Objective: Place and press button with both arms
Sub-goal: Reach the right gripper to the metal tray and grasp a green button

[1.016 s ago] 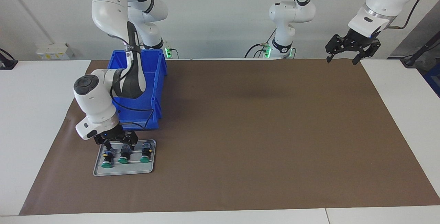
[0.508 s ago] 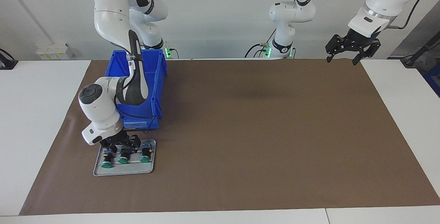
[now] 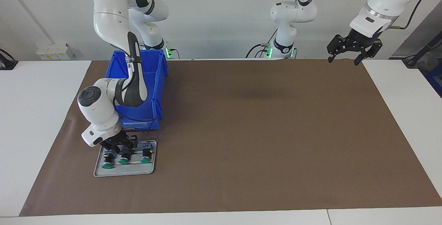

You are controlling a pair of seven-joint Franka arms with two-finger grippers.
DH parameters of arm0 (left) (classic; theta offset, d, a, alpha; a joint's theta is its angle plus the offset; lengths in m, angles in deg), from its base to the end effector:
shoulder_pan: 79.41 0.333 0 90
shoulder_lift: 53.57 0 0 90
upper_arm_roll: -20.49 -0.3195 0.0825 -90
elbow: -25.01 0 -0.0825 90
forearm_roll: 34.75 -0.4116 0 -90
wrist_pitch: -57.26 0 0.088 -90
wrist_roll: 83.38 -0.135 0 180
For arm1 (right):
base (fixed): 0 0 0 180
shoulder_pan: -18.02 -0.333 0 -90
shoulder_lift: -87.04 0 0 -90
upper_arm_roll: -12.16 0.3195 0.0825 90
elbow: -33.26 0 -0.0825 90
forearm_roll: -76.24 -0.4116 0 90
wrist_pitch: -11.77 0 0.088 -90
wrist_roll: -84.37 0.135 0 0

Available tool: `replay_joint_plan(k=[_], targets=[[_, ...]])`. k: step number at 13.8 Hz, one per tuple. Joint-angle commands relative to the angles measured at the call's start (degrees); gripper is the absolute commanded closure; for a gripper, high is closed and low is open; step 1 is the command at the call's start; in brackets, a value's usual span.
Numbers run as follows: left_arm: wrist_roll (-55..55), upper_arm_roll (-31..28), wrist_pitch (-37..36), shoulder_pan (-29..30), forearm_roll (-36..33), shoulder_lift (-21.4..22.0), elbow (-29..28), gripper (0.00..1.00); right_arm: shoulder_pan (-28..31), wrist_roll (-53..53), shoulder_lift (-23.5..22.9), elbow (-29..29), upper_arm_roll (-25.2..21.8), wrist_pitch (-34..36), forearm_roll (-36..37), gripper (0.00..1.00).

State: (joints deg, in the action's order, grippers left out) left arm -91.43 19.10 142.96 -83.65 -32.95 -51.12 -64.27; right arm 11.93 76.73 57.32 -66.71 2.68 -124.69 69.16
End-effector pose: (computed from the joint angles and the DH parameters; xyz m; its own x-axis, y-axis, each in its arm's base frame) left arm 0.5596 -0.0320 0.6242 0.9814 -0.1914 -0.0150 -0.1908 -0.9810 0.0348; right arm 0.7028 -0.0296 0.2508 0.9918 0.0165 0.1271 0.0163 -0.9999 0.0030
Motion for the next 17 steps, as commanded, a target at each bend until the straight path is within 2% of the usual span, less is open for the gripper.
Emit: replay_joint_plan(k=[1, 3, 6, 8, 9, 13, 17], targets=[[-0.5, 0.4, 0.2, 0.7, 0.6, 1.6, -1.8, 0.0, 0.5, -0.9, 0.3, -0.2, 0.3, 0.0, -1.9, 1.0], [-0.5, 0.4, 0.2, 0.7, 0.6, 1.6, -1.8, 0.0, 0.4, -0.1, 0.5, 5.1, 0.3, 6.3, -2.2, 1.0], [-0.5, 0.4, 0.2, 0.7, 0.6, 1.6, -1.8, 0.0, -0.5, 8.8, 1.1, 15.6, -0.1, 17.5, 0.6, 1.0], [-0.5, 0.4, 0.2, 0.7, 0.6, 1.6, -1.8, 0.0, -0.7, 14.8, 1.2, 20.9, 0.4, 21.1, 1.8, 1.0], [-0.5, 0.4, 0.2, 0.7, 0.6, 1.6, -1.8, 0.0, -2.6, 19.5, 1.2, 22.5, 0.3, 23.1, 2.1, 1.0], [-0.5, 0.4, 0.2, 0.7, 0.6, 1.6, -1.9, 0.0, -9.5, 49.8, 1.9, 25.1, 0.3, 26.1, 2.9, 1.0], [-0.5, 0.4, 0.2, 0.7, 0.6, 1.6, -1.8, 0.0, -18.7, 82.8, 2.9, 23.9, 0.7, 21.4, 2.4, 1.0]])
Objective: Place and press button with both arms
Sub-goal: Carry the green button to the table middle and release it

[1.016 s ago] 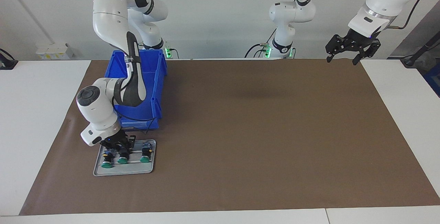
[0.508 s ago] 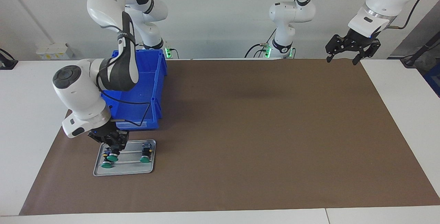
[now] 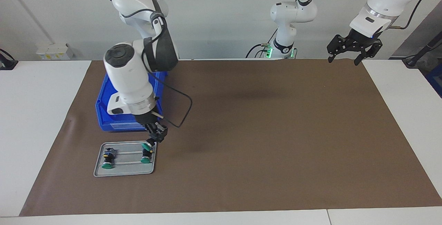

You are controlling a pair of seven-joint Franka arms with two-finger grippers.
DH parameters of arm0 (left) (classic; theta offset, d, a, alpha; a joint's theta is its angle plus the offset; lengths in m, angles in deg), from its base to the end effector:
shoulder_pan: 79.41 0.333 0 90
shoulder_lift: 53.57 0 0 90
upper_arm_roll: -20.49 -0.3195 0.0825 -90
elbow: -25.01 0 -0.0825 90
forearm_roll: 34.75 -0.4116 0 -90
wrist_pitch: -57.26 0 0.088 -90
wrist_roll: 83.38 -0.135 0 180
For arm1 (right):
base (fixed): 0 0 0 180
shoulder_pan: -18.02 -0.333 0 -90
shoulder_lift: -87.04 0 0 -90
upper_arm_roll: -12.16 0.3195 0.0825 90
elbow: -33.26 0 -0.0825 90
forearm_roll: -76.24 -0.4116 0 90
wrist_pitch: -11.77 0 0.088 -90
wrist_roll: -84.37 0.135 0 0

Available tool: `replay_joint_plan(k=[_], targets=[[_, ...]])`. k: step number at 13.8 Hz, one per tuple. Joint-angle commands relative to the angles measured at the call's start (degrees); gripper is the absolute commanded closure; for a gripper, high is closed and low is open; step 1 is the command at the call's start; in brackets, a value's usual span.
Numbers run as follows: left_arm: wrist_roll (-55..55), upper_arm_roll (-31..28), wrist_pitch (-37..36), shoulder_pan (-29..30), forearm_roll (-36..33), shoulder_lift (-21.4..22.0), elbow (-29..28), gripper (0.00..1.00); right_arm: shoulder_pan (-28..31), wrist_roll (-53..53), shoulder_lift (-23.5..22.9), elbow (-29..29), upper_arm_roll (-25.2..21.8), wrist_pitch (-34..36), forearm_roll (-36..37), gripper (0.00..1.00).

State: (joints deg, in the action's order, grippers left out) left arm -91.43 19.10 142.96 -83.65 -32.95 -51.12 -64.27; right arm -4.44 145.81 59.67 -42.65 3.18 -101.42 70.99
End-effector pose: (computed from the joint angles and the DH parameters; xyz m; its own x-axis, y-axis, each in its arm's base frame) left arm 0.5596 -0.0320 0.6242 0.9814 -0.1914 -0.0150 -0.1908 -0.9810 0.0348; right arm 0.7212 0.2033 0.4499 0.6601 -0.7479 0.0695 -0.7319 -0.6613 -0.1643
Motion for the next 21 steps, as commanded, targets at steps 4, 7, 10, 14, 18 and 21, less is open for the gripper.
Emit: replay_joint_plan(k=[4, 7, 10, 14, 18, 21], targets=[[-0.5, 0.4, 0.2, 0.7, 0.6, 1.6, -1.8, 0.0, -12.1, 39.2, 0.5, -3.5, 0.1, -3.1, 2.6, 1.0], [-0.5, 0.4, 0.2, 0.7, 0.6, 1.6, -1.9, 0.0, -17.9, 55.9, -0.1, -5.2, 0.3, -2.9, 4.2, 1.0], [-0.5, 0.4, 0.2, 0.7, 0.6, 1.6, -1.8, 0.0, -23.1, 70.1, -4.3, -5.7, 0.2, -4.0, 5.4, 1.0], [-0.5, 0.4, 0.2, 0.7, 0.6, 1.6, -1.8, 0.0, -26.8, 77.1, -7.7, -7.4, 0.2, -8.4, 6.7, 1.0], [-0.5, 0.4, 0.2, 0.7, 0.6, 1.6, -1.8, 0.0, -27.8, 75.8, -6.2, -13.9, 0.3, -13.7, 9.3, 1.0], [-0.5, 0.4, 0.2, 0.7, 0.6, 1.6, -1.8, 0.0, -27.8, 74.3, -6.0, -14.8, 0.3, -15.2, 9.5, 0.66]])
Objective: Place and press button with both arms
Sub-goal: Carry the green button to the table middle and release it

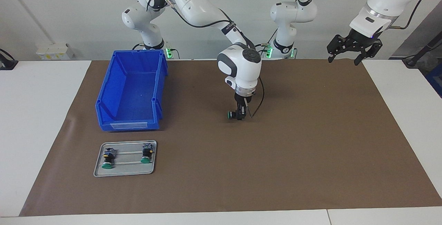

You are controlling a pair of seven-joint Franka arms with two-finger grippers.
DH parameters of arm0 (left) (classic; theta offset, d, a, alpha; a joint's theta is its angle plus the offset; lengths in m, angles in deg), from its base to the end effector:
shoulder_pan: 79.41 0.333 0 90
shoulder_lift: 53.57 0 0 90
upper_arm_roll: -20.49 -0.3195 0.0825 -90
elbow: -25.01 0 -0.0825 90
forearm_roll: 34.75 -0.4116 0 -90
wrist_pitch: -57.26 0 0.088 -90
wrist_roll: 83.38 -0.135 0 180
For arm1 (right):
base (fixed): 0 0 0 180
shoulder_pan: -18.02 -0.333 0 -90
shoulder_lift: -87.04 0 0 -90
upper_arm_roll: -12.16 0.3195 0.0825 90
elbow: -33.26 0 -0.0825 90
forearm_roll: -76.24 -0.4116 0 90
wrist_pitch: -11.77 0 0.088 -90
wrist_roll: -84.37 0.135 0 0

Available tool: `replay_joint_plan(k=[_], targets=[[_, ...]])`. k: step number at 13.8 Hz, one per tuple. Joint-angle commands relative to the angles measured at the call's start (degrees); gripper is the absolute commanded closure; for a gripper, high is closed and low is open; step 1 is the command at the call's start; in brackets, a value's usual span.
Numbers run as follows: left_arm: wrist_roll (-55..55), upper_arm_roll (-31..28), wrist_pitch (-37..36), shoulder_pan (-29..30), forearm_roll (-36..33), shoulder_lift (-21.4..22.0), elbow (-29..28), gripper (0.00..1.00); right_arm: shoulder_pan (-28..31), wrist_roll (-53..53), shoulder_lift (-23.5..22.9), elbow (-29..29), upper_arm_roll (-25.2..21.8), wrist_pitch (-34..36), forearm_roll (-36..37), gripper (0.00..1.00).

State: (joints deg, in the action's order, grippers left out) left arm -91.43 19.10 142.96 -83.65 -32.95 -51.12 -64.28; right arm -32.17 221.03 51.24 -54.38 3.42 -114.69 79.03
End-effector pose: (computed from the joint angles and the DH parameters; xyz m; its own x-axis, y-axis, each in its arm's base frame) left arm 0.5596 -0.0320 0.6241 0.9814 -0.1914 -0.0151 -0.1908 -0.9810 0.0349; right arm 0.5454 0.4975 0.2604 -0.0352 -0.9982 0.0489 -0.9909 0.0285 -0.1317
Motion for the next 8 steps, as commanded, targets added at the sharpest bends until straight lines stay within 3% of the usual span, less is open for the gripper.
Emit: replay_joint_plan(k=[1, 2, 3, 6, 8], targets=[[-1.2, 0.4, 0.9, 0.7, 0.4, 1.6, -1.8, 0.0, -0.2, -1.0, 2.4, -3.6, 0.0, -2.9, 1.4, 0.16], [-2.1, 0.4, 1.0, 0.7, 0.0, 1.4, -1.4, 0.0, -0.3, -1.3, 2.4, -3.5, 0.0, -2.8, 1.9, 0.03], [-3.4, 0.4, 1.2, 0.7, 0.0, 1.3, -1.3, 0.0, -0.3, -2.7, 2.5, -3.2, 0.0, -2.3, 3.4, 0.0], [-5.1, 0.5, 1.9, 0.6, 0.0, 1.2, -1.3, 0.0, 0.2, -13.5, 4.1, -2.9, 0.0, -3.2, 5.0, 0.0], [-11.4, 0.6, 3.0, 0.5, 0.1, 1.3, -1.9, 0.01, 4.2, -25.5, 8.3, -3.4, 0.0, -2.7, 4.4, 0.0]])
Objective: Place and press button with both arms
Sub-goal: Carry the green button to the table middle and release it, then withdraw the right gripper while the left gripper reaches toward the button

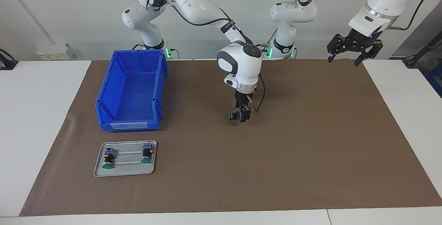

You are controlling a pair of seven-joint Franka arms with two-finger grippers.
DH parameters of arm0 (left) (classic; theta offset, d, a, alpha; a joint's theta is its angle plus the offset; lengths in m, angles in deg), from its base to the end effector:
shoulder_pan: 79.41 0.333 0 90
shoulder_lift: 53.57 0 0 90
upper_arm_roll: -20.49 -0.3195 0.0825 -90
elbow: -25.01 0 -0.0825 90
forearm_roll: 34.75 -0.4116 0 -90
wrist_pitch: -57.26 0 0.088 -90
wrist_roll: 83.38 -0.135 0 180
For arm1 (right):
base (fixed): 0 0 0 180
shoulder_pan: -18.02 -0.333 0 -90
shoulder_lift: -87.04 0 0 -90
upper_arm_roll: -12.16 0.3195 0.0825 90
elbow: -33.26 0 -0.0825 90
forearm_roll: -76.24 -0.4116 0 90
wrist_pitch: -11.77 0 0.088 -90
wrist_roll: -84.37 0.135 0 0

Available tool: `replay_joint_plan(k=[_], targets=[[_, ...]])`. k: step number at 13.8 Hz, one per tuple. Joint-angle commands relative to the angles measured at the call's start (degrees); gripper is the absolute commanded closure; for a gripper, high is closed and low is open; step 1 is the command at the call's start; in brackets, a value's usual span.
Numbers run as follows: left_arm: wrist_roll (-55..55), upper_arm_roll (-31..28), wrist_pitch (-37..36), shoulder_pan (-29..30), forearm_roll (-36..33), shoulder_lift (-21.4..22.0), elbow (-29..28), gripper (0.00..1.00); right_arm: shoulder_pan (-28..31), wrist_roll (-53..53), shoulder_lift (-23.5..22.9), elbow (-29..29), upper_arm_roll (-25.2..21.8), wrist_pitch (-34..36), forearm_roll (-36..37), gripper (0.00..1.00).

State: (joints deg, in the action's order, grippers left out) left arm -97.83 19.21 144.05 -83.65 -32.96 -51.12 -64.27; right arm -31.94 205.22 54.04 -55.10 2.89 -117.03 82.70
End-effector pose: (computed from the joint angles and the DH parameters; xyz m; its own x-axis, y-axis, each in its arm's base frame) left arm 0.5621 -0.0332 0.6259 0.9537 -0.3008 0.0074 -0.3008 -0.9532 0.0313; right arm 0.5566 0.4919 0.2952 0.2548 -0.9625 0.0930 -0.9419 -0.2688 -0.2015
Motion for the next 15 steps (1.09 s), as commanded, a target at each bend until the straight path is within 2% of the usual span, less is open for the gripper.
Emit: replay_joint_plan(k=[1, 8, 12, 15], targets=[[-8.1, 0.5, 2.8, 0.4, 0.1, 1.6, -2.8, 0.01, 6.2, -14.9, 7.4, -2.8, 0.5, 0.5, 0.3, 0.0], [-27.2, 1.1, 13.8, -5.8, 0.8, 1.0, -9.6, 0.01, 21.5, -58.4, 15.7, -2.9, 0.5, 11.1, -2.0, 0.0], [-35.3, 1.1, 19.1, -10.6, 2.9, -3.2, -11.2, 0.01, 30.4, -83.3, 20.1, -2.9, 0.5, 15.4, -4.8, 0.0], [-37.0, 1.0, 25.2, -14.5, 4.5, -8.4, -11.6, 0.0, 35.4, -92.9, 24.4, -2.4, 0.5, 22.2, -5.9, 0.0]])
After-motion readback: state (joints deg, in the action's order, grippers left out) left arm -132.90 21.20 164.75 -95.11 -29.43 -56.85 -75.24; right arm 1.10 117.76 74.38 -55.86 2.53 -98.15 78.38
